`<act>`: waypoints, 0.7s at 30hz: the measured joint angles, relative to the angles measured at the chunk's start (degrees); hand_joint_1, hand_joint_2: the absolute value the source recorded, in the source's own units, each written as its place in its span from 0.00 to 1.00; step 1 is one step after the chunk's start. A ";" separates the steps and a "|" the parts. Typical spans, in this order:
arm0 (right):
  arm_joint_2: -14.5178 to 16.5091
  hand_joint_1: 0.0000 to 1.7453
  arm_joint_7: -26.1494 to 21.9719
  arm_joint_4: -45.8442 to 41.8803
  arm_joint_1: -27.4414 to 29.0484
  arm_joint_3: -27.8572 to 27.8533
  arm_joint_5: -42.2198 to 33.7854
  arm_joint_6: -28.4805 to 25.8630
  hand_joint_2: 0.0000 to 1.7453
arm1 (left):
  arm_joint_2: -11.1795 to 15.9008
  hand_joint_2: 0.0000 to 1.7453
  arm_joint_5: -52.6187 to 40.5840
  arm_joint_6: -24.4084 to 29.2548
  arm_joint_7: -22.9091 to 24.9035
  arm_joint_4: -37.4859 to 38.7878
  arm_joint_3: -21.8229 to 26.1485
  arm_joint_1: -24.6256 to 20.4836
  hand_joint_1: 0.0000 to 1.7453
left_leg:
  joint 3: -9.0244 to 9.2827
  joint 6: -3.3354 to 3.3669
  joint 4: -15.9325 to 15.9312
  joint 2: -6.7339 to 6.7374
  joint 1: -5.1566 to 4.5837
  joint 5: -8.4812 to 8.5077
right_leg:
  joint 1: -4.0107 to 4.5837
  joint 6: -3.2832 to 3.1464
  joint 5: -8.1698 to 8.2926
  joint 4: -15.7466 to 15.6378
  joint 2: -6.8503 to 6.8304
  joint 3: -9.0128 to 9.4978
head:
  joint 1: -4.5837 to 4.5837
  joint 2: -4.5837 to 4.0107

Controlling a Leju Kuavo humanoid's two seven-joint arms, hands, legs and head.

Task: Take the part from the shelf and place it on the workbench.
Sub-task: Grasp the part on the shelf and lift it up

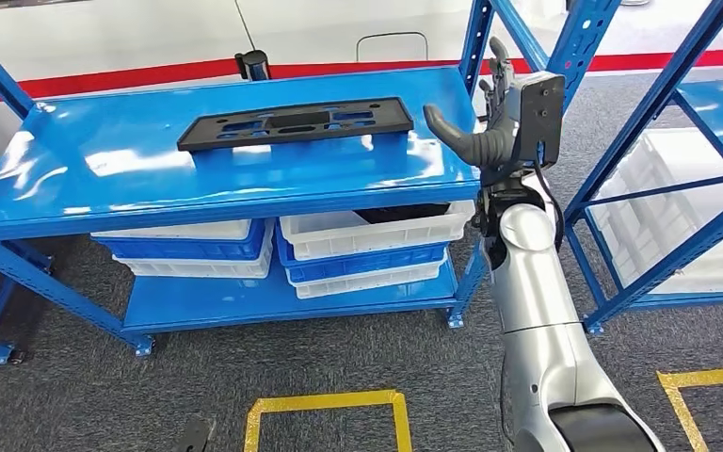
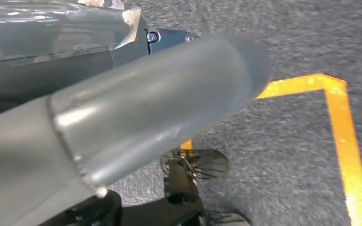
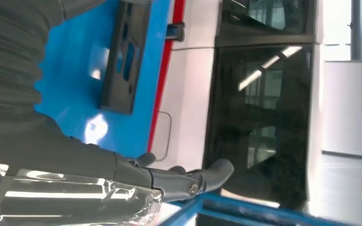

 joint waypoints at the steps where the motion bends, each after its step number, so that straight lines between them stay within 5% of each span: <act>1: 0.05 0.00 -0.03 -0.03 -0.13 -0.04 0.02 0.00 1.00 | -0.02 0.00 0.05 -0.01 -0.09 -0.02 0.13 -0.07 0.00 | -1.83 -0.20 3.12 0.04 0.10 -0.57 | 0.06 -0.52 -0.45 -0.04 0.13 0.64 | -0.08 0.00; 4: 0.05 0.00 -0.02 0.05 0.10 -0.05 0.02 0.00 1.00 | -0.05 0.00 0.45 -0.03 -0.21 -0.01 0.39 0.03 0.00 | -9.48 -0.59 13.55 0.00 0.07 -3.89 | 0.55 -1.34 -2.05 -0.04 0.39 2.42 | -0.26 0.01; 6: 0.07 0.00 -0.02 0.12 0.37 -0.05 0.01 0.02 1.00 | -0.04 0.00 0.80 -0.09 -0.26 0.01 0.51 0.17 0.00 | -12.05 -0.13 13.67 -0.01 -0.11 -3.37 | 0.92 -1.41 -3.33 -0.04 0.65 4.04 | -0.27 0.01; 10: 0.26 0.00 -0.25 0.46 0.42 0.03 -0.08 0.21 1.00 | 0.09 0.00 1.32 -0.27 -0.41 0.05 1.14 0.40 0.00 | -9.94 2.71 0.71 -0.21 -1.59 7.49 | 1.35 -0.99 -6.03 -0.52 0.99 7.33 | -0.15 0.01; 11: 0.29 0.00 -0.36 0.61 0.44 0.04 -0.12 0.25 1.00 | 0.15 0.00 1.45 -0.29 -0.45 0.06 1.36 0.47 0.00 | -9.33 3.20 -0.82 -0.24 -1.94 8.69 | 1.36 -0.67 -6.37 -0.87 1.08 8.01 | -0.15 0.01; 14: 0.52 0.00 -0.62 0.75 0.12 -0.02 -0.21 0.28 1.00 | 0.13 0.00 1.75 -0.42 -0.60 0.07 1.76 0.52 0.00 | -6.94 3.76 -2.65 -0.10 -2.15 8.18 | 1.69 0.45 -6.05 -0.36 1.01 8.98 | -0.20 0.01; 17: 0.54 0.00 -0.73 0.84 -0.30 0.00 -0.23 0.28 1.00 | 0.01 0.00 1.79 -0.59 -0.72 0.07 1.93 0.45 0.00 | -4.51 4.06 -4.03 -0.26 -1.60 7.45 | 1.73 0.42 -6.17 8.91 0.57 3.34 | -0.13 0.01; 19: 0.40 0.00 -0.71 1.05 0.00 0.01 -0.23 0.28 1.00 | -0.14 0.00 1.81 -0.69 -0.73 0.07 1.95 0.52 0.00 | -3.36 4.01 -4.30 -0.47 -1.42 6.44 | 1.72 -0.04 -9.06 15.65 0.51 -2.05 | -0.06 0.01; 21: 0.24 0.00 -0.68 1.23 0.36 -0.02 -0.25 0.28 1.00 | -0.34 0.00 1.82 -0.73 -0.73 0.07 1.96 0.76 0.00 | -1.89 3.70 -4.33 -0.77 -1.32 5.21 | 1.44 0.38 -11.14 15.99 0.43 -4.77 | -0.03 0.00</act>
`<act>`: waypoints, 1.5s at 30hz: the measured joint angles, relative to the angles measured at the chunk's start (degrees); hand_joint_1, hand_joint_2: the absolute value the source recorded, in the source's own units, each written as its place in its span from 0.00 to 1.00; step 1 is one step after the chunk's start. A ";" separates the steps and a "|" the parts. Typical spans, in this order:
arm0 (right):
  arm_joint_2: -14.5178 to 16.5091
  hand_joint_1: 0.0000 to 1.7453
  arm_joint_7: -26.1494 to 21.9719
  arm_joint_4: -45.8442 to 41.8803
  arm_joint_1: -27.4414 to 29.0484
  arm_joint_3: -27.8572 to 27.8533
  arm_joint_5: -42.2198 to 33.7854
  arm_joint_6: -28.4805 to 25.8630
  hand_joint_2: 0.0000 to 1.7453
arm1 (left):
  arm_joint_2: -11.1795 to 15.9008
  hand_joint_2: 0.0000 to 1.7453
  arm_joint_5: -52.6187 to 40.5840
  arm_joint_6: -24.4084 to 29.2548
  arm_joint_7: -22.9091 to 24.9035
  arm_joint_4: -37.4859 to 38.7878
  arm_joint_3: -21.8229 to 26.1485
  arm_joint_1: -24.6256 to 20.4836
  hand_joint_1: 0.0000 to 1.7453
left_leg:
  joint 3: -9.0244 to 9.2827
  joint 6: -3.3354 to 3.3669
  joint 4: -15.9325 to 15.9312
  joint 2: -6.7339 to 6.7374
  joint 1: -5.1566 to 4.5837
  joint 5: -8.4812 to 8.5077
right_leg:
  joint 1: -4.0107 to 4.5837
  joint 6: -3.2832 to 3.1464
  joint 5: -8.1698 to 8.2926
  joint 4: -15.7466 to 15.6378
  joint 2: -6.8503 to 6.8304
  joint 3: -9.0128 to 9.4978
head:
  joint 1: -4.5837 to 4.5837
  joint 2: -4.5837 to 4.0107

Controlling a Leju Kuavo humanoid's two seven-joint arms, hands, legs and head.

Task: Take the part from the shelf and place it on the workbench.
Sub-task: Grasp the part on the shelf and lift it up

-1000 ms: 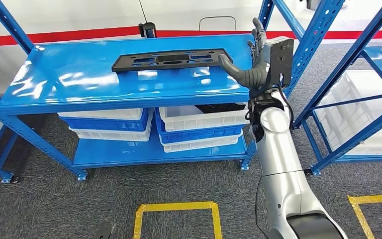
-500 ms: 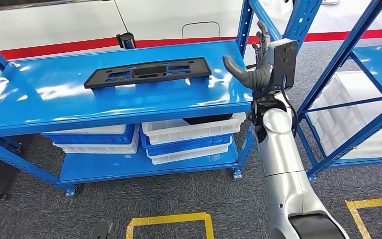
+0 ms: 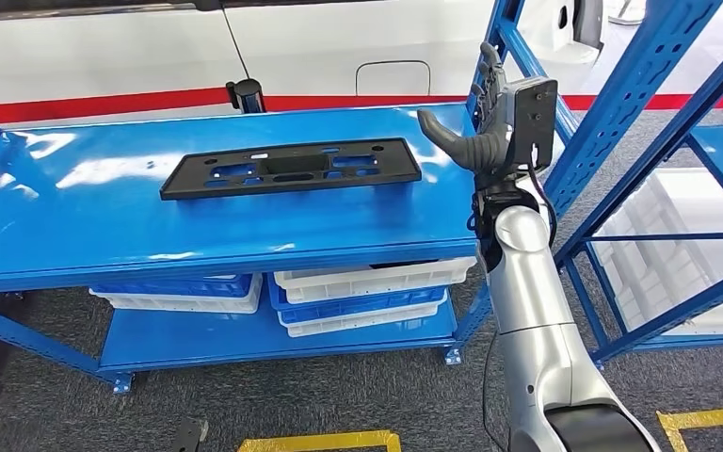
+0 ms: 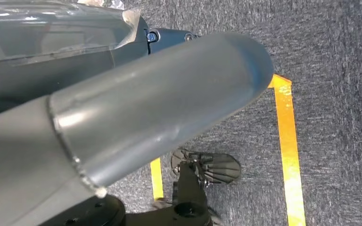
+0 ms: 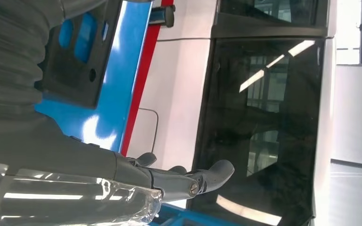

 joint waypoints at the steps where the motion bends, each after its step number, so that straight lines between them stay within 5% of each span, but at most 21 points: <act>1: -0.06 0.00 0.01 0.04 0.06 -0.01 -0.01 0.00 1.00 | -0.07 0.00 0.01 0.01 0.00 0.00 0.00 0.08 0.00 | 0.84 -0.23 0.01 -0.12 0.08 -0.65 | -0.24 0.72 0.86 -2.41 -0.10 -0.14 | 0.01 0.00; 3: -0.18 0.00 0.01 0.16 0.05 -0.01 -0.01 0.00 1.00 | -0.09 0.00 0.01 0.03 0.00 0.00 0.02 0.13 0.00 | 2.41 -0.88 0.19 -0.25 0.14 -2.13 | -0.78 2.65 6.61 -10.54 -0.62 1.01 | 0.12 0.00; 4: -0.23 0.00 0.02 0.26 0.04 0.01 -0.01 0.01 1.00 | -0.07 0.00 0.01 0.04 -0.01 0.00 0.04 0.12 0.00 | 3.03 -1.25 0.24 -0.27 0.09 -2.98 | -0.88 3.01 9.42 -13.91 -1.06 1.72 | 0.19 0.00; 5: -0.25 0.00 0.02 0.34 0.03 0.03 0.00 0.02 1.00 | -0.06 0.00 0.01 0.07 -0.01 0.00 0.06 0.11 0.00 | 3.42 -1.66 0.20 -0.26 0.00 -3.83 | -0.83 2.91 11.50 -16.17 -1.32 2.36 | 0.18 0.00; 7: -0.19 0.00 0.02 0.39 -0.17 0.02 -0.02 0.03 1.00 | -0.06 0.00 0.01 0.10 -0.03 0.00 0.10 0.09 0.00 | 4.25 -2.34 0.54 -0.10 -0.03 -4.71 | -0.87 1.25 12.79 -17.09 -1.40 3.36 | 0.04 0.00; 10: 0.07 0.00 0.01 0.32 -0.68 0.00 -0.02 0.03 1.00 | -0.03 0.00 0.01 0.12 -0.04 0.00 0.20 -0.02 0.00 | 2.74 -2.97 5.27 0.38 0.35 -5.29 | -1.03 -0.85 12.93 -17.09 -0.94 4.97 | -0.15 -0.01; 14: 0.43 0.00 0.01 0.34 -0.72 0.05 -0.01 0.04 1.00 | -0.09 0.00 0.01 0.10 -0.04 0.00 0.29 -0.03 0.00 | -6.35 -3.69 17.20 0.48 0.55 -10.34 | -0.64 -1.68 11.32 -17.07 -0.53 6.50 | -0.29 -0.01; 16: 0.46 0.00 0.01 0.35 -0.63 0.05 -0.01 0.04 1.00 | -0.05 0.00 0.01 0.10 -0.04 0.00 0.38 0.02 0.00 | -7.06 -3.42 14.58 0.49 0.55 -8.54 | -0.53 -1.56 10.29 -17.06 -0.42 7.80 | -0.28 -0.01; 19: 0.57 0.00 0.01 0.36 -0.80 0.08 -0.02 0.05 1.00 | 0.04 0.00 0.01 0.10 -0.04 0.00 0.58 0.02 0.00 | -3.94 -2.50 4.04 0.67 0.24 -0.89 | -0.49 -1.04 8.93 -17.37 -0.32 9.78 | -0.19 0.00; 23: 0.74 0.00 0.02 0.32 -1.14 0.07 -0.02 0.06 1.00 | 0.01 0.00 0.01 0.10 -0.04 0.00 0.80 -0.03 0.00 | -2.41 -0.97 1.15 0.51 -0.38 0.35 | -0.10 0.58 8.57 -17.35 -0.21 10.79 | -0.11 0.00; 25: 0.76 0.00 0.00 0.31 -1.32 0.05 -0.02 0.05 1.00 | 0.01 0.00 0.01 0.11 -0.04 0.00 0.86 -0.06 0.00 | -1.14 -0.22 0.90 0.45 -0.25 0.45 | -0.02 1.08 8.11 -14.22 -0.27 9.45 | -0.01 -0.01; 28: 0.68 0.00 0.34 0.23 -0.95 0.55 2.79 0.74 1.00 | -0.02 0.00 -0.48 0.25 0.09 0.00 0.91 -0.15 0.00 | -0.19 0.29 0.88 0.34 -0.26 -0.06 | -0.07 1.01 4.95 -3.26 -0.32 2.36 | 0.07 0.00; 30: 0.80 0.00 1.57 -0.33 1.57 3.36 11.37 0.62 1.00 | -0.23 0.00 -1.47 0.72 0.55 0.00 0.85 -0.13 0.00 | 0.66 0.27 0.90 0.11 -0.30 -0.84 | -0.02 0.97 3.19 -0.17 -0.32 -1.13 | 0.12 0.00; 32: 1.75 0.00 3.14 -0.94 5.54 8.39 20.72 -1.17 1.00 | -0.57 0.00 -2.17 1.25 0.92 0.00 0.79 -0.21 0.00 | 2.06 0.06 0.91 -0.06 -0.36 -2.00 | 0.07 1.26 5.32 -5.00 -0.32 -0.64 | 0.17 0.00; 34: 2.98 0.00 4.22 -0.95 8.61 13.15 25.00 -2.61 1.00 | -0.92 0.00 -2.25 1.62 0.98 0.00 0.79 -0.36 0.00 | 3.14 -0.27 1.03 -0.18 -0.53 -3.19 | 0.17 1.47 10.40 -12.99 -0.35 1.34 | 0.18 0.00; 36: 3.89 0.00 4.97 -0.69 10.13 16.78 26.54 -2.97 1.00 | -1.19 0.00 -1.90 1.96 0.93 0.00 0.79 -0.37 0.00 | 3.53 -0.89 1.28 -0.37 -0.71 -4.09 | 0.40 0.72 13.50 -16.95 -0.31 2.49 | 0.18 0.00; 39: 5.35 0.00 5.48 -0.20 11.29 20.50 27.36 -2.97 1.00 | -1.25 0.00 -1.31 2.14 0.66 0.00 0.81 0.15 0.00 | 3.89 -1.81 2.15 -0.40 -0.59 -4.87 | 0.02 -1.23 14.16 -17.72 -0.17 3.85 | 0.18 -0.01; 41: 6.26 0.00 5.49 0.08 11.60 22.24 27.61 -2.93 1.00 | -1.23 0.00 -1.18 2.18 0.45 0.00 0.83 0.27 0.00 | 2.21 -2.51 5.76 -0.18 -0.26 -6.77 | -0.42 -1.96 13.87 -18.11 -0.18 4.95 | -0.06 0.00; 43: 6.71 0.00 5.50 0.38 11.80 23.52 27.73 -2.86 1.00 | -1.26 0.00 -1.11 2.20 0.33 0.00 0.84 0.36 0.00 | -2.11 -3.46 12.91 0.06 0.26 -9.84 | -0.39 -2.47 13.41 -18.14 -0.23 5.38 | -0.26 0.00; 45: 6.81 0.00 5.53 0.75 12.24 24.39 28.04 -2.71 1.00 | -1.22 0.00 -1.04 2.25 0.31 0.00 0.85 0.67 0.00 | -5.88 -4.21 17.15 0.24 0.82 -10.90 | -0.39 -2.55 12.98 -18.10 -0.13 5.59 | -0.25 0.00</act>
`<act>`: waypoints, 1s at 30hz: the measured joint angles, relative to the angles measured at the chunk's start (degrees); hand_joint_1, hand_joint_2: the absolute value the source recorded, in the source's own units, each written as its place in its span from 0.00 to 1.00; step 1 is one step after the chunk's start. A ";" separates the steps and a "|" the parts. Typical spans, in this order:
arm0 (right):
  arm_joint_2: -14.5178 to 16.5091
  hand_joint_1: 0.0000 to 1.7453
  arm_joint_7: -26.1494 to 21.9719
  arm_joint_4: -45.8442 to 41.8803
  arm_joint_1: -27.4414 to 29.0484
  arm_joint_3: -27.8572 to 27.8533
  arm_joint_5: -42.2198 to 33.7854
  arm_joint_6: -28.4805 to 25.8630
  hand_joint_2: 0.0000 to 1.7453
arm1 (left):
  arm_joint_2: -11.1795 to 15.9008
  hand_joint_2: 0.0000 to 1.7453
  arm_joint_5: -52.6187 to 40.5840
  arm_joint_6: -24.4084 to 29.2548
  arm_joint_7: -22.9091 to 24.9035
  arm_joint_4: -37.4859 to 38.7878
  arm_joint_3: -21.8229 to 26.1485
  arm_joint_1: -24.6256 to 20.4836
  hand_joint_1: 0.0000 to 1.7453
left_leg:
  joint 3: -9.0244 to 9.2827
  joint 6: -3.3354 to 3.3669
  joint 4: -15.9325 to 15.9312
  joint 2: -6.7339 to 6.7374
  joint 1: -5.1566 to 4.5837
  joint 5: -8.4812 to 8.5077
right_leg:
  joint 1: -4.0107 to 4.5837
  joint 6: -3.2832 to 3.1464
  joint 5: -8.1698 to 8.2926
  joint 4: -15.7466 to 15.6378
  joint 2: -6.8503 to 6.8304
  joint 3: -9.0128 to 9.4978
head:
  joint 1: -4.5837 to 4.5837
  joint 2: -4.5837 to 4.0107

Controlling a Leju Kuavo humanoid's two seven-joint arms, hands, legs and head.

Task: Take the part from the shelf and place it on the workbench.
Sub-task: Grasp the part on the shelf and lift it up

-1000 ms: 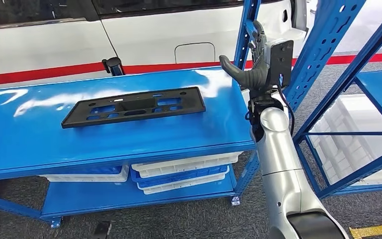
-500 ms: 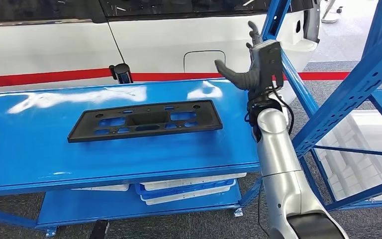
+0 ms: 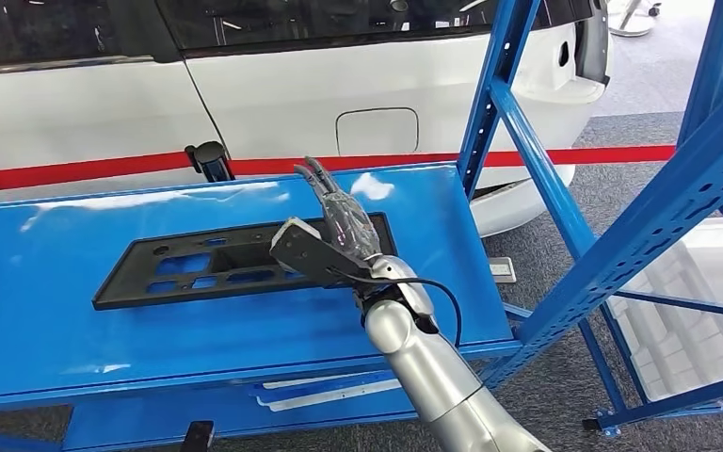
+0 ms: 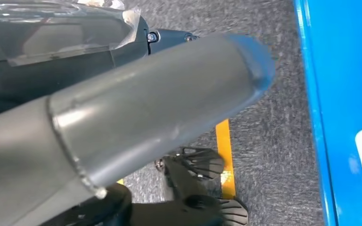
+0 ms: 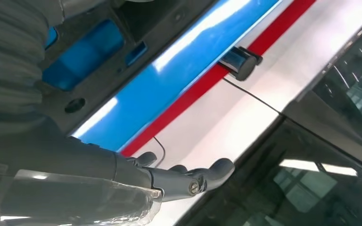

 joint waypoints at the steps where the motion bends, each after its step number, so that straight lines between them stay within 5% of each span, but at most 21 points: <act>1: 0.01 0.00 0.03 0.19 0.23 0.37 0.27 0.08 1.00 | 0.04 0.00 0.01 0.04 0.01 0.00 0.02 0.16 0.00 | -0.42 -0.25 -0.95 0.10 0.27 1.32 | -0.04 0.14 -0.25 0.03 0.10 0.20 | -0.03 0.00; 4: 0.07 0.00 0.53 0.61 0.63 1.39 1.81 0.09 1.00 | 0.16 0.00 -0.25 0.17 0.04 0.00 0.04 0.33 0.00 | 3.05 -0.43 -12.00 0.37 0.77 8.52 | -0.12 0.89 -1.09 0.20 0.31 1.13 | -0.02 0.00; 6: 0.10 0.00 1.38 0.81 0.81 2.00 3.50 -0.27 1.00 | 0.14 0.00 -0.72 0.19 0.13 -0.01 0.03 0.34 0.00 | 4.63 0.14 -15.82 0.35 0.54 9.98 | 0.03 1.47 -1.50 0.29 0.31 1.31 | 0.02 0.00; 10: -0.33 0.00 2.79 1.37 1.49 2.58 5.73 -1.34 1.00 | -0.12 0.00 -1.49 0.02 0.34 0.00 0.02 0.48 0.00 | 5.02 0.40 -15.93 0.04 -0.01 10.51 | 0.55 1.55 -1.95 0.56 0.14 1.40 | 0.22 0.00; 19: -0.88 0.00 3.52 2.27 1.72 2.86 7.56 -2.16 1.00 | -0.13 0.00 -2.09 -0.27 0.46 0.00 -0.05 0.42 0.00 | 5.03 1.36 -15.88 -0.08 -0.88 10.20 | 0.04 2.08 -1.78 -0.08 0.01 1.59 | 0.22 0.00; 23: -1.43 0.00 3.68 2.44 2.55 2.87 9.09 -2.40 1.00 | -0.13 0.00 -2.79 -0.41 0.74 0.00 -0.11 0.34 0.00 | 5.03 1.44 -15.85 -0.08 -1.02 10.18 | -0.11 3.01 -1.84 -0.09 0.01 1.59 | 0.21 0.00; 30: -2.51 0.00 3.90 2.41 4.22 3.00 12.05 -2.05 1.00 | -0.15 0.00 -3.30 -0.57 1.42 0.00 -0.15 0.03 0.00 | 5.07 1.44 -15.85 -0.08 -0.90 10.17 | -0.11 3.02 -1.84 -0.09 0.01 1.56 | 0.20 0.00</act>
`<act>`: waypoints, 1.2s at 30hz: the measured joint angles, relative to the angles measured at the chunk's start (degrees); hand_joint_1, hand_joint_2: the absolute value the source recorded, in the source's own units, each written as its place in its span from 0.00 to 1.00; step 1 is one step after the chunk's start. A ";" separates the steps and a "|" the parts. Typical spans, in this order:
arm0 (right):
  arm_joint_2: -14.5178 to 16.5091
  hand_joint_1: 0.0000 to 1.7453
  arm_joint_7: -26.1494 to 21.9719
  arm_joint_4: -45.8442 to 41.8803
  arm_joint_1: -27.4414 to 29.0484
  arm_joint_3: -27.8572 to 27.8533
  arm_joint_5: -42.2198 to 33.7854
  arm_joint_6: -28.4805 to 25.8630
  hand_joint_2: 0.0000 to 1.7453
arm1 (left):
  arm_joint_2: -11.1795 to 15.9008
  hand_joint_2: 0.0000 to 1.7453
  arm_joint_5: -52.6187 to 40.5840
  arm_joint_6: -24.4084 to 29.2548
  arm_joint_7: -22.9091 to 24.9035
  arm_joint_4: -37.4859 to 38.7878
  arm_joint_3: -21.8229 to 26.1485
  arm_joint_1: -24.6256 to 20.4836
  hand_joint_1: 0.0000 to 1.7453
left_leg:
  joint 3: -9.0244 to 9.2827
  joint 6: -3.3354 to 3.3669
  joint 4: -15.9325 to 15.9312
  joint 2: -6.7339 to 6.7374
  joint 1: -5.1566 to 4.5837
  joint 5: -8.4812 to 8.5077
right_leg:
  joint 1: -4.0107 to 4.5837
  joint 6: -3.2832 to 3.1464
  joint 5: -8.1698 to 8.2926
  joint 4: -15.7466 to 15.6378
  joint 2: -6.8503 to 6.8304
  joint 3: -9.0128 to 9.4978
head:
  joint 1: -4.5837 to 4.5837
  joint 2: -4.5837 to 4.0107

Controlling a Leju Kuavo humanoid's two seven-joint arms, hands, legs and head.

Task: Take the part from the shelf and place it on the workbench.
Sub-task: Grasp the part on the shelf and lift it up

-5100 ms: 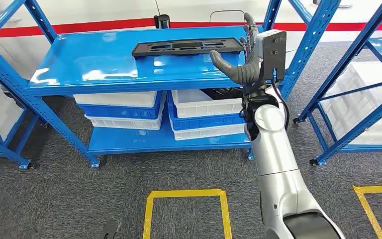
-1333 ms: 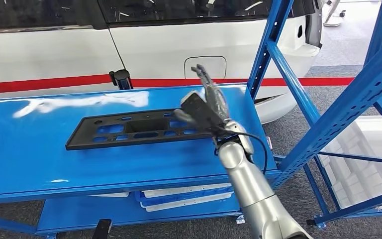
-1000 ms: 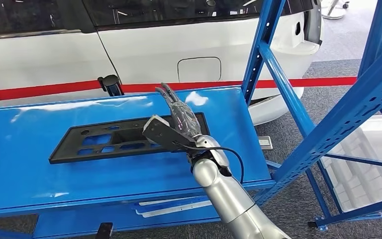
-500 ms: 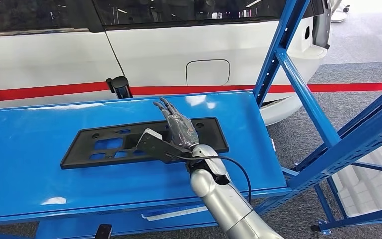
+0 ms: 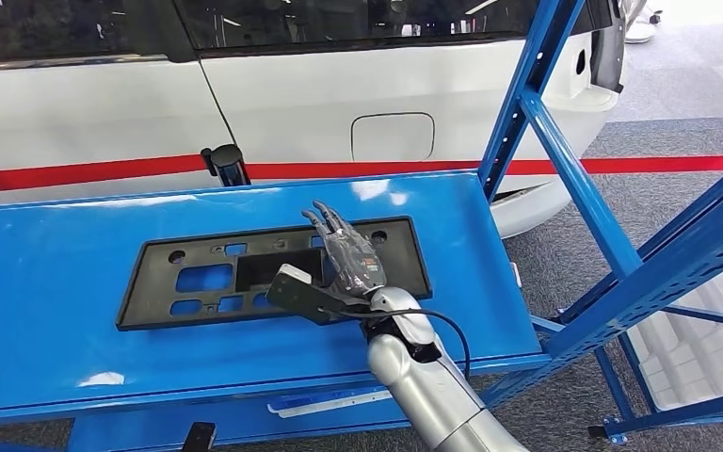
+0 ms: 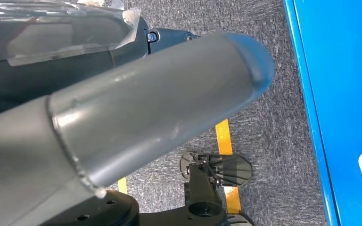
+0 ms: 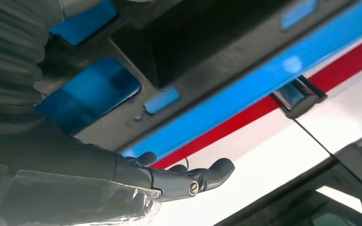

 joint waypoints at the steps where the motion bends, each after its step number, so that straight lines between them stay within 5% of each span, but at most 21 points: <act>1: -0.17 0.00 -0.01 -0.01 0.20 0.10 0.23 0.04 1.00 | -0.01 0.00 -0.02 -0.02 0.05 0.00 0.00 -0.03 0.00 | 0.00 0.00 0.00 0.00 0.02 0.00 | 0.00 0.00 0.00 0.00 0.00 -0.01 | 0.00 0.00; 26: -5.29 0.00 1.22 -18.80 1.26 -3.24 2.47 -5.34 1.00 | -0.01 0.00 -0.42 -0.57 0.14 0.00 0.02 -0.25 0.00 | 0.00 0.00 0.00 0.01 0.07 0.00 | 0.02 0.00 0.00 0.01 0.01 -0.01 | 0.00 0.00; 36: -5.64 0.00 0.75 -24.85 0.29 -0.95 2.23 4.34 1.00 | 0.00 0.00 1.04 -0.48 -0.57 0.00 0.20 -0.08 0.00 | -0.01 0.00 -0.01 0.01 0.07 0.00 | 0.02 0.00 0.00 0.01 0.00 -0.01 | -0.01 0.00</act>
